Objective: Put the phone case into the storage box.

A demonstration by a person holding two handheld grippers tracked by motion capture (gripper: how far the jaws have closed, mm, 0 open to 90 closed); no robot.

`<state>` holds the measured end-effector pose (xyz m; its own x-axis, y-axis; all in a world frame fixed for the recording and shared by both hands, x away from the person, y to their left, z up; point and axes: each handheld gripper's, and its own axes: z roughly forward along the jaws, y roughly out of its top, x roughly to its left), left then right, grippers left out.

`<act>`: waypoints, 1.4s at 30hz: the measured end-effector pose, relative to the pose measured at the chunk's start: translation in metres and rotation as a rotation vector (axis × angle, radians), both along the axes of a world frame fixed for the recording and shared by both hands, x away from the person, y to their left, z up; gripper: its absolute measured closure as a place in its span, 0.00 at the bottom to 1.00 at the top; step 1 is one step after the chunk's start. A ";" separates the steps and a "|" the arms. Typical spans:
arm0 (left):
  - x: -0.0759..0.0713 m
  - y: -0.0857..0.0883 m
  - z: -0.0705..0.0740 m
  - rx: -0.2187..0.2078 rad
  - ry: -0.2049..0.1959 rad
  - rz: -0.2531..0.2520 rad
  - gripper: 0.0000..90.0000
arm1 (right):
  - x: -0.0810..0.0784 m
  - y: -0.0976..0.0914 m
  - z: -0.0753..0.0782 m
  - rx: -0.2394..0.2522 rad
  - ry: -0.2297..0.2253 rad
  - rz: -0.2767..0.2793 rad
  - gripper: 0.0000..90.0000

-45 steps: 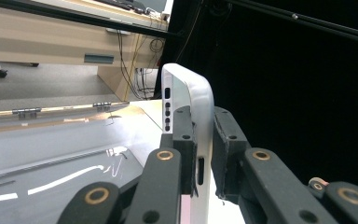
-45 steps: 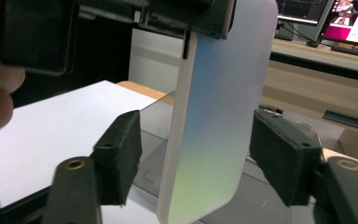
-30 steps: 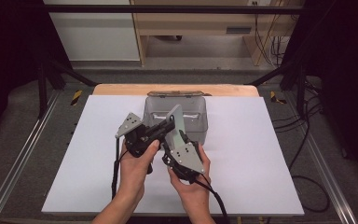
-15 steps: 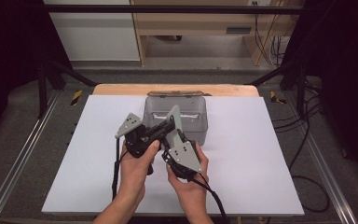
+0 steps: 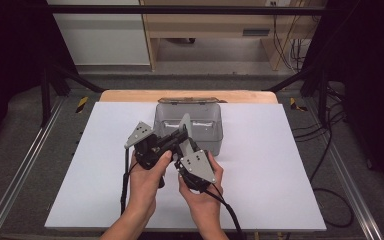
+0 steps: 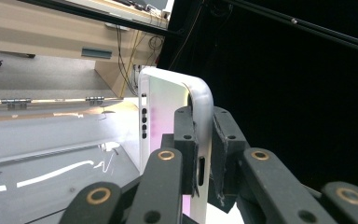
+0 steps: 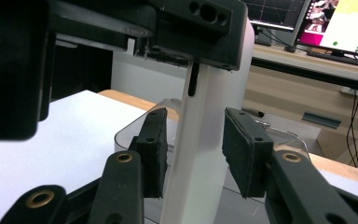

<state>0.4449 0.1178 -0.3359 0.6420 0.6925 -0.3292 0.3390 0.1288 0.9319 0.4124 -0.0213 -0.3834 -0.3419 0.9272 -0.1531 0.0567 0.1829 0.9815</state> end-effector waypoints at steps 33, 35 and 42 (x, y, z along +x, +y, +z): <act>-0.002 -0.004 0.000 -0.007 0.009 0.017 0.80 | -0.001 -0.008 0.000 0.067 0.020 -0.009 0.90; -0.004 -0.003 0.001 0.003 -0.011 0.019 0.74 | 0.001 -0.010 0.000 0.076 0.030 -0.007 0.90; -0.013 0.014 0.004 0.040 -0.103 0.071 0.50 | 0.009 -0.026 0.004 0.143 0.078 -0.002 0.90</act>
